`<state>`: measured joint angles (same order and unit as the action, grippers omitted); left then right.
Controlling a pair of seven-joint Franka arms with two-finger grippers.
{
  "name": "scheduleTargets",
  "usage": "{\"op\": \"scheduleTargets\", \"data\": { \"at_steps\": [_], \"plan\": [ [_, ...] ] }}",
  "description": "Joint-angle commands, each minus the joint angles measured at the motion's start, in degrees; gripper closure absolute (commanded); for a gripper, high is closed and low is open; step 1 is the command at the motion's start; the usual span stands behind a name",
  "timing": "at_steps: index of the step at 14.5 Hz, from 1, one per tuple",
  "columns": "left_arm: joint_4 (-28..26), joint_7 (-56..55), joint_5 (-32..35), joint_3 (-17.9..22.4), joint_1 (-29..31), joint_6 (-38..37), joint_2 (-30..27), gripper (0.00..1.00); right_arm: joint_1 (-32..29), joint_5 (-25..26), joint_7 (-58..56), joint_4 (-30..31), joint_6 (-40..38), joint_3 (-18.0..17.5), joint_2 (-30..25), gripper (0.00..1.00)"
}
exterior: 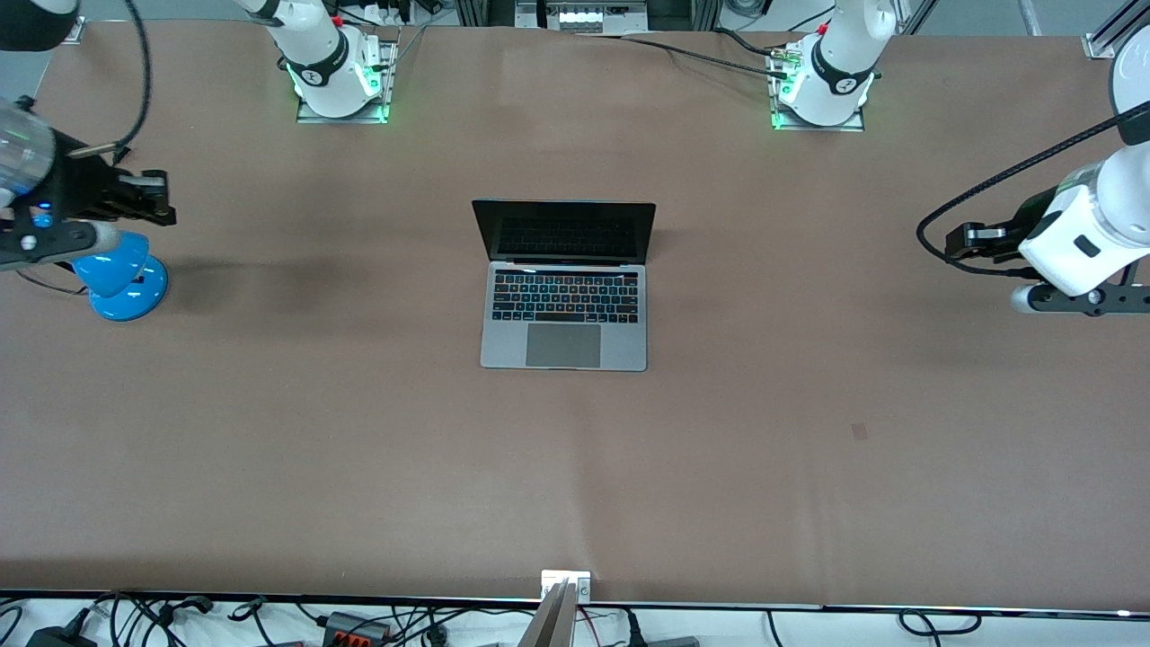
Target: Close laptop with both arms from behind
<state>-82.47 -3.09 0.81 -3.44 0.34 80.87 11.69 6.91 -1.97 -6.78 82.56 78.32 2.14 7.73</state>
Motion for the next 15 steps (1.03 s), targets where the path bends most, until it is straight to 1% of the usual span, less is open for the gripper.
{"op": "scheduleTargets", "data": {
  "at_steps": [1, 2, 3, 5, 6, 7, 8, 9, 10, 11, 13, 15],
  "plan": [
    [1.9, 0.8, -0.8, -0.2, -0.3, -3.5, 0.8, 0.99, 3.2, -2.3, 1.1, 2.6, -0.3, 0.1, -0.4, 1.00],
    [1.8, 0.8, -0.9, -0.2, -0.3, -3.8, 0.8, 0.99, 2.7, -5.8, 1.1, 3.6, 0.0, 0.5, -0.4, 1.00],
    [1.6, 0.8, -1.0, -0.2, -0.4, -3.9, 0.7, 0.99, 2.5, -8.3, 1.1, 5.0, 0.4, 0.7, -0.6, 1.00],
    [0.0, 0.8, -1.8, -0.3, -1.6, -4.6, 0.5, 0.99, 3.1, -8.9, 1.1, 7.2, 1.5, 0.2, -1.2, 1.00],
    [-1.1, 0.7, -2.6, -0.3, -2.0, -4.9, 0.3, 0.99, 3.6, -9.0, 1.3, 9.3, 2.5, 0.1, -2.0, 1.00],
    [-2.7, 0.7, -4.5, -0.6, -2.3, -5.1, 0.3, 0.99, 4.3, -9.0, 1.9, 12.8, 4.9, 0.1, -3.6, 1.00],
    [-5.0, 0.0, -7.6, -1.2, -2.1, -4.9, 0.3, 0.99, 4.6, -9.2, 1.9, 17.7, 8.0, 0.1, -6.5, 1.00],
    [-6.4, -0.1, -10.4, -1.4, -2.2, -4.3, 0.2, 0.99, 5.4, -9.4, 2.1, 23.4, 11.9, 0.1, -10.0, 1.00],
    [-7.7, -0.2, -12.4, -1.7, -2.3, -3.8, 0.3, 0.99, 6.9, -9.5, 3.6, 27.8, 15.0, 0.0, -12.5, 1.00],
    [-8.9, -0.3, -13.4, -2.9, -2.3, -2.5, 0.2, 0.99, 8.4, -9.5, 6.3, 30.3, 16.8, 0.0, -13.7, 1.00],
    [-11.3, -3.3, -13.5, -6.6, -2.2, 0.4, 0.1, 0.99, 11.5, -9.5, 9.3, 34.7, 21.1, 0.0, -15.5, 1.00],
    [-12.4, -7.8, -13.4, -10.2, -2.3, 2.3, 0.2, 0.99, 13.0, -9.6, 9.8, 41.6, 26.9, 0.0, -18.7, 1.00]
  ]
}}
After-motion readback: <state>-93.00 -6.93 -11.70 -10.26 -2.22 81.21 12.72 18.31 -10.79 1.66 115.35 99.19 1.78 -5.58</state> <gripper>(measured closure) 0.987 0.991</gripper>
